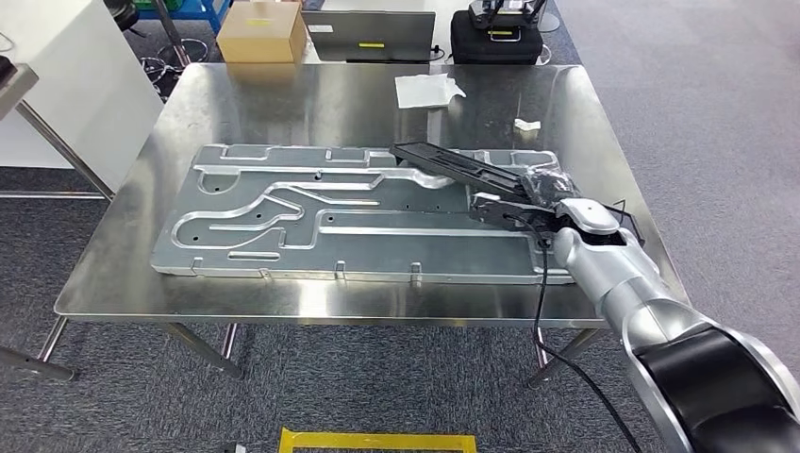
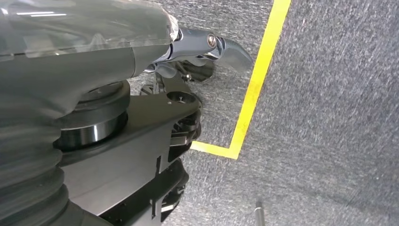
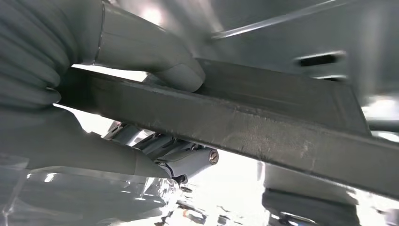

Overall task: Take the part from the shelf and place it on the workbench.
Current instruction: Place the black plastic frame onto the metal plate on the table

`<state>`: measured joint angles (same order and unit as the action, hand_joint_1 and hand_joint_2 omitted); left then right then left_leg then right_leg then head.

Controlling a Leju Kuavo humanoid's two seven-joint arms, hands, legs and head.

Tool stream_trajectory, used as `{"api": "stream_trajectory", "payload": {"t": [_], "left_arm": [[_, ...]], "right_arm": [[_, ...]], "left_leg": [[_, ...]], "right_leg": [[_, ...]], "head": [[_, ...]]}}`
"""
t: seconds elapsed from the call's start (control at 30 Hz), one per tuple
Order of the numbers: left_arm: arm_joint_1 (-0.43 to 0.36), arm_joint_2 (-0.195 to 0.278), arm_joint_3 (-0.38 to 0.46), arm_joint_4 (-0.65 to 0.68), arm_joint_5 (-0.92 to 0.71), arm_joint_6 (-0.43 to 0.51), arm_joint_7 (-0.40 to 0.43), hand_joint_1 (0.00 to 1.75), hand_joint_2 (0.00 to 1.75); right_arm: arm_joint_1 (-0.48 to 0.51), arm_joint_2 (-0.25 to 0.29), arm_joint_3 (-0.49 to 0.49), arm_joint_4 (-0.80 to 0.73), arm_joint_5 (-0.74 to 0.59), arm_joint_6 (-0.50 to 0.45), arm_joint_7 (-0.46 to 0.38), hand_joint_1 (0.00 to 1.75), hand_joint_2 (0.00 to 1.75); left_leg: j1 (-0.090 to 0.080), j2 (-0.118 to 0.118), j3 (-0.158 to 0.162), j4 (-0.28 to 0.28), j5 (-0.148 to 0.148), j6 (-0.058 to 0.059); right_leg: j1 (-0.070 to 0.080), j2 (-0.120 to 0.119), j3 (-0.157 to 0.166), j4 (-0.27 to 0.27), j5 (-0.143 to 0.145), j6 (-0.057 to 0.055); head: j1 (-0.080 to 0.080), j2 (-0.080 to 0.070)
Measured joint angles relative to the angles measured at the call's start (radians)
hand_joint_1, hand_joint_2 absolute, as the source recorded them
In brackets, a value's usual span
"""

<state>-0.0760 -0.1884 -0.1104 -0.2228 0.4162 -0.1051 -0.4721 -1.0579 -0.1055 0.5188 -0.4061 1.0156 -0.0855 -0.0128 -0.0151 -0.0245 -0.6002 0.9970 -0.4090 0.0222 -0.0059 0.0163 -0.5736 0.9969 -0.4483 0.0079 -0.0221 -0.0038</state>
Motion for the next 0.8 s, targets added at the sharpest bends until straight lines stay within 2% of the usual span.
{"api": "stream_trajectory", "payload": {"t": [0.27,0.47,0.8], "left_arm": [[0.000,0.000,0.002,0.000,0.003,-0.002,-0.013,0.00,1.75],[0.000,0.000,0.002,0.000,0.003,-0.006,-0.018,0.00,1.75],[-0.001,0.000,0.002,0.000,0.003,-0.009,-0.018,0.00,1.75]], "right_arm": [[-0.015,-0.031,-0.027,0.035,0.018,0.005,-0.041,1.75,1.75],[-0.016,-0.034,-0.035,0.047,0.027,-0.017,-0.085,1.75,1.75],[-0.016,-0.033,-0.035,0.048,0.034,-0.022,-0.095,1.75,1.75]], "left_leg": [[0.001,0.000,0.000,0.000,0.000,0.000],[0.001,0.000,0.000,0.000,0.000,0.000],[0.001,0.000,0.000,0.000,0.000,0.000]], "right_leg": [[0.000,0.000,0.000,0.000,-0.001,0.000],[0.000,0.000,0.000,0.000,-0.001,0.000],[0.001,0.000,0.000,0.000,-0.001,0.001]], "head": [[0.000,0.000],[0.000,0.000],[0.000,0.000]]}}
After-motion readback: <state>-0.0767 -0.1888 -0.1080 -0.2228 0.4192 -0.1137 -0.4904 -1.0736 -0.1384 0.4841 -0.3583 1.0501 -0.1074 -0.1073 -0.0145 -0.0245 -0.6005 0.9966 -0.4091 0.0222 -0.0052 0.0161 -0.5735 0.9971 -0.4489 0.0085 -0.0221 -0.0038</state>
